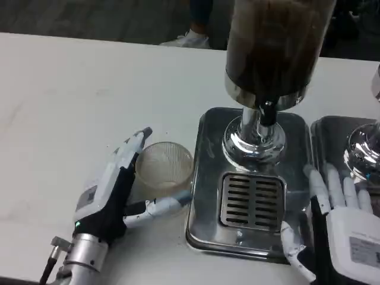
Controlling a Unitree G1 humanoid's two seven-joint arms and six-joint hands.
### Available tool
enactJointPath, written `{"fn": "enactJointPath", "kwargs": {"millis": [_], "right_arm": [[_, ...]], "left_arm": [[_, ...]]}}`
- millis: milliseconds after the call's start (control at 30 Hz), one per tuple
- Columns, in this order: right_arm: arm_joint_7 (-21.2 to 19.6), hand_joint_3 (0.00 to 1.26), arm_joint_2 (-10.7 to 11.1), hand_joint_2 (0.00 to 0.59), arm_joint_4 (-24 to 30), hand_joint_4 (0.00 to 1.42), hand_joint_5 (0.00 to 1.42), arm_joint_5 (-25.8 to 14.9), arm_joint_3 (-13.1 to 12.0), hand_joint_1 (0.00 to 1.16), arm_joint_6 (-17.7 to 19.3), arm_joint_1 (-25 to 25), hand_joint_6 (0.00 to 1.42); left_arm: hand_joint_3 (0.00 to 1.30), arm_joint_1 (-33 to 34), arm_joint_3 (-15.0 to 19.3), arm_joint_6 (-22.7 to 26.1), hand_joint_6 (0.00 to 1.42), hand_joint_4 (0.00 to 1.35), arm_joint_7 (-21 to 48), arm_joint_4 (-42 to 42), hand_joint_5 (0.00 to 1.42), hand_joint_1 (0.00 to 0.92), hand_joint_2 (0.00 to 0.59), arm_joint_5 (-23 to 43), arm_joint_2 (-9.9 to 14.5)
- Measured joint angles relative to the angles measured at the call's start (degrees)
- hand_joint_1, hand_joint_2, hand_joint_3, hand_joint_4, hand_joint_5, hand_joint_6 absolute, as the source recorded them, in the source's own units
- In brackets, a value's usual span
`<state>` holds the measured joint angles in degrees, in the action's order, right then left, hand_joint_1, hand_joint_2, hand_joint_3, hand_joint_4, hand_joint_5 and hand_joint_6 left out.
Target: Grasp the cup under the faucet to collect the drink, then remove the cup.
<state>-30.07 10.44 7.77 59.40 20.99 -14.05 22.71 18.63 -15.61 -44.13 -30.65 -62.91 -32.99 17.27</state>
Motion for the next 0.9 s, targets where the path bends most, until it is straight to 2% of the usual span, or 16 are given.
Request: {"fn": "enactJointPath", "kwargs": {"millis": [133,233,367,533,600,633,667,767,900], "right_arm": [[0.0,0.08,-0.4,0.535,1.2,0.0,0.0,0.0,0.0,0.23,-0.3,0.2,0.0],[0.0,0.08,-0.4,0.535,1.3,0.0,0.0,0.0,0.0,0.23,-0.3,0.3,0.01],[0.0,0.08,-0.6,0.535,1.4,0.0,0.0,0.0,-0.1,0.23,-0.3,0.8,0.02],[0.0,0.07,-0.8,0.535,1.5,0.0,0.0,0.0,-0.1,0.24,-0.4,1.2,0.05],[0.0,0.07,-0.8,0.535,1.6,0.0,0.0,0.0,-0.3,0.24,-0.4,1.3,0.07],[0.0,0.07,-0.8,0.535,1.6,0.0,0.0,0.0,-0.3,0.24,-0.4,1.3,0.08],[0.0,0.07,-0.8,0.535,1.6,0.0,0.0,0.0,-0.3,0.24,-0.4,1.3,0.08],[0.0,0.07,-0.8,0.535,1.6,0.0,0.0,0.0,-0.4,0.24,-0.4,1.3,0.09],[0.0,0.07,-0.8,0.534,1.6,0.0,0.0,-0.1,-0.5,0.24,-0.4,1.3,0.1]], "left_arm": [[0.0,0.8,-0.5,-0.1,0.16,0.0,0.0,-1.4,0.19,0.307,0.019,0.9,-0.5],[0.02,1.5,-1.0,-0.2,0.29,0.06,0.0,-1.9,0.29,0.311,0.026,1.1,-0.7],[0.09,2.4,-1.3,-0.6,0.38,0.16,0.0,-2.4,0.39,0.333,0.029,1.3,-0.9],[0.15,3.0,-1.9,-1.0,0.48,0.25,-0.3,-2.7,0.48,0.421,0.044,1.2,-1.1],[0.24,3.0,-2.3,-1.0,0.64,0.37,-1.0,-2.7,0.6,0.519,0.06,1.1,-1.2],[0.39,3.0,-2.4,-1.1,0.82,0.56,-1.5,-2.6,0.75,0.561,0.06,1.0,-1.2],[0.48,3.0,-2.6,-1.2,0.91,0.64,-2.1,-2.6,0.83,0.608,0.06,0.9,-1.2],[0.63,3.0,-3.2,-1.1,1.04,0.79,-4.1,-2.6,0.96,0.639,0.037,0.6,-1.1],[0.7,2.4,-3.5,-1.1,1.1,0.86,-7.5,-2.3,1.01,0.655,0.001,-0.6,-1.0]]}}
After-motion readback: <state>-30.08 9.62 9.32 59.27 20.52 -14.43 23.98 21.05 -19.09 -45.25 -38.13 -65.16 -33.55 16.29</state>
